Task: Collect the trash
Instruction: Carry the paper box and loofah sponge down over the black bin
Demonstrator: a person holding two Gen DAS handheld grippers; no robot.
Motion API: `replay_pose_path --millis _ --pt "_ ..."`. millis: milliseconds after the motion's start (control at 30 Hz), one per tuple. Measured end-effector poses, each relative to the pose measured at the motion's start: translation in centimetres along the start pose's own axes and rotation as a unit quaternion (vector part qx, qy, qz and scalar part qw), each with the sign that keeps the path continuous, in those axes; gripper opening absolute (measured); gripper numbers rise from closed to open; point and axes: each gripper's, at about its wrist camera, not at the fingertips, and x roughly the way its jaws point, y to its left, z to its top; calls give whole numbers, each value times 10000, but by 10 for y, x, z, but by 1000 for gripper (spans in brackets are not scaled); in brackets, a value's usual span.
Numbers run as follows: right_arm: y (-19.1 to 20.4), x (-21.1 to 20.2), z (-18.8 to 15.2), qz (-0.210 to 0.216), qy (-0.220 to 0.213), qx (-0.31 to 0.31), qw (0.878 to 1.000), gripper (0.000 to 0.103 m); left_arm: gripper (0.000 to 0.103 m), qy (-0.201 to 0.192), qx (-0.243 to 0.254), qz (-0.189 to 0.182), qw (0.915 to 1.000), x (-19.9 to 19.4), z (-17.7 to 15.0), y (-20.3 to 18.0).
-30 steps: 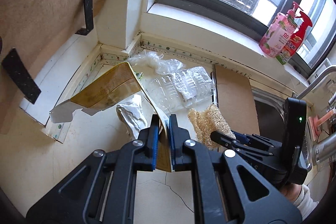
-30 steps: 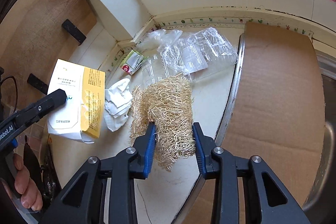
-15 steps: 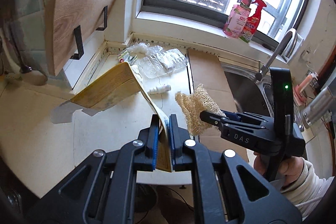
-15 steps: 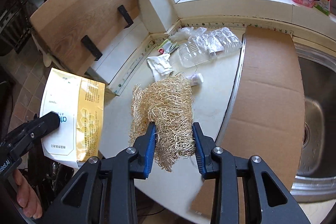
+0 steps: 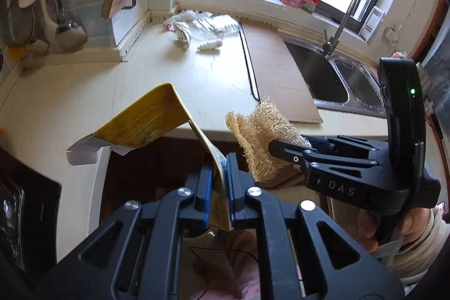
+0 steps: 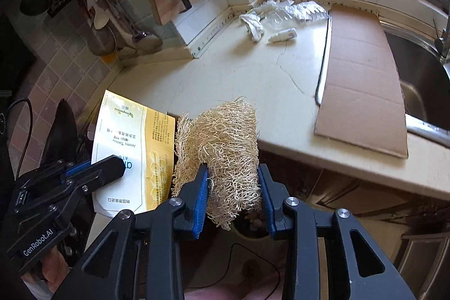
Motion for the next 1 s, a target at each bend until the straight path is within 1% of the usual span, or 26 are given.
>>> replay_pose_path --millis 67,267,367,467,533,633,700,800,1000 --pt "7 3 -26 -51 168 -28 9998 33 7 175 -82 -27 9998 3 -22 3" --pt "15 22 -79 -166 635 -127 9978 33 7 720 -368 -53 9967 27 -80 10" --pt "12 39 -95 -251 809 -177 9962 33 7 927 -512 -33 9944 48 -97 17" --pt "4 61 -108 -429 967 -221 9941 33 7 1127 -660 -34 9914 77 -112 24" --pt "-6 79 -113 -459 1083 -183 9929 33 7 1235 -742 -69 9895 98 -125 28" --pt "-24 114 -131 -496 1327 -84 9899 33 7 1454 -841 7 9858 135 -142 35" --pt "-34 137 -144 -549 1439 -98 9880 33 7 1568 -995 -97 9826 162 -157 44" --pt "-52 179 -165 -628 1674 -81 9838 33 7 1593 -1235 -334 9789 199 -175 59" --pt "-85 257 -201 -643 2046 97 9767 33 7 1689 -1382 -347 9753 270 -202 88"
